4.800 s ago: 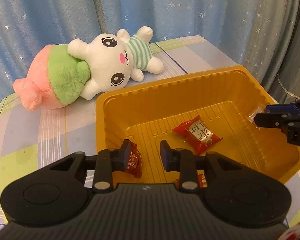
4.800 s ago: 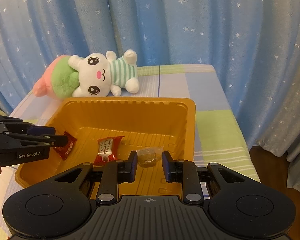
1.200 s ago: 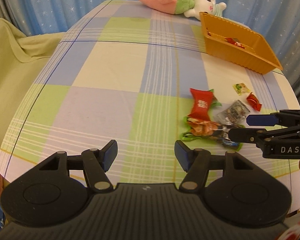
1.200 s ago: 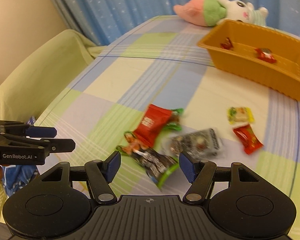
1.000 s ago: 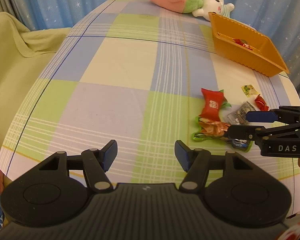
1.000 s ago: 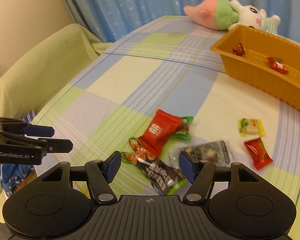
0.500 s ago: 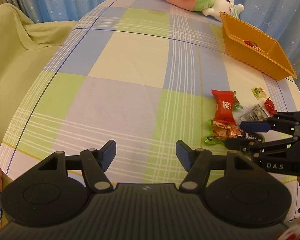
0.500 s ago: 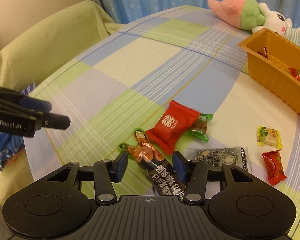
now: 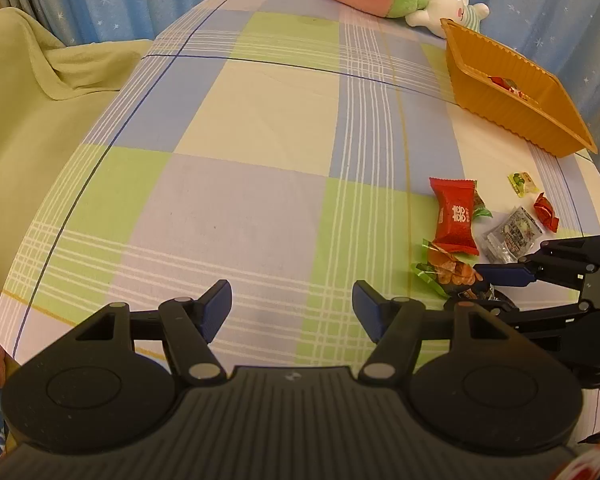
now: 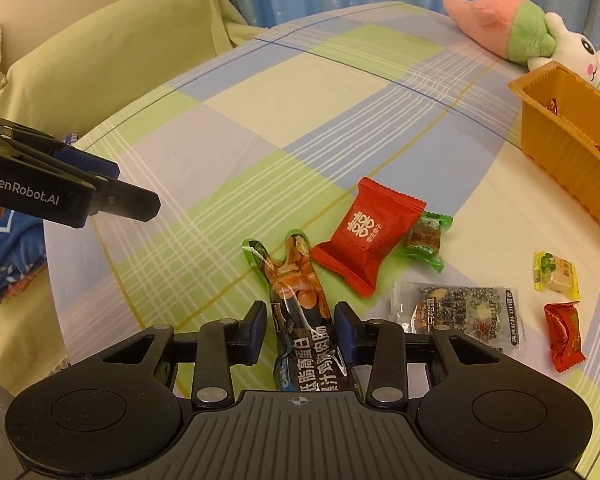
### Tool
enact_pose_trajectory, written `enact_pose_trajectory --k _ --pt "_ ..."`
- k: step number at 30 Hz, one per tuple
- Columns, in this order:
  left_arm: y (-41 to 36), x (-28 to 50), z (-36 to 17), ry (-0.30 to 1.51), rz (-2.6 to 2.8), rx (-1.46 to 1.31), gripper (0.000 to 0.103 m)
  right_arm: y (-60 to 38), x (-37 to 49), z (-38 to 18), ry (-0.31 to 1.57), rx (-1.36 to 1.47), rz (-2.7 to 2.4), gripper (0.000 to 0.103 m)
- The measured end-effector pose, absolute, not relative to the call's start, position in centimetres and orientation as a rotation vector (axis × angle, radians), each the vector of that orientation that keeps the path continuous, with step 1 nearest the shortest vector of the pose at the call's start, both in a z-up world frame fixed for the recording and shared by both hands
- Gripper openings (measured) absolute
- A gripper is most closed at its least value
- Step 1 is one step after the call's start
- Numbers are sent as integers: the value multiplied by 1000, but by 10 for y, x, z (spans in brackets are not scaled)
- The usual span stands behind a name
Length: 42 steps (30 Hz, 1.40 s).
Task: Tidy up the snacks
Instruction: 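Grasp the long brown snack stick with the right tool while the left tool grasps the red candy pack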
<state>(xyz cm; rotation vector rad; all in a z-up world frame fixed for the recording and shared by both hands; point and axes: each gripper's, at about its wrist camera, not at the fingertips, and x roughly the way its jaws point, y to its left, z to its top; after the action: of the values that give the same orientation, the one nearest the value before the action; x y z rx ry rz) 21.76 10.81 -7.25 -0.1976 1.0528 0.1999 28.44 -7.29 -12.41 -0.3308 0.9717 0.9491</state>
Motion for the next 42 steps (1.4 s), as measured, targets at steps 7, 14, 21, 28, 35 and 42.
enact_pose_trajectory --k 7,14,21,28,35,42 --pt "108 220 -73 1052 198 -187 64 -72 282 -123 959 -335 950 31" --pt "106 223 -70 1038 178 -172 64 -84 282 -107 925 -246 972 30" --pt "88 238 -69 1013 105 -145 64 -114 288 -82 892 -113 893 30" --pt "52 270 -73 986 -26 -93 63 -164 297 -73 897 -1 723 30" --pt "24 300 -84 989 -119 -52 50 -214 296 -69 903 75 578 30" --pt "10 317 -97 1023 -136 -20 42 -248 294 -69 912 121 484 30"
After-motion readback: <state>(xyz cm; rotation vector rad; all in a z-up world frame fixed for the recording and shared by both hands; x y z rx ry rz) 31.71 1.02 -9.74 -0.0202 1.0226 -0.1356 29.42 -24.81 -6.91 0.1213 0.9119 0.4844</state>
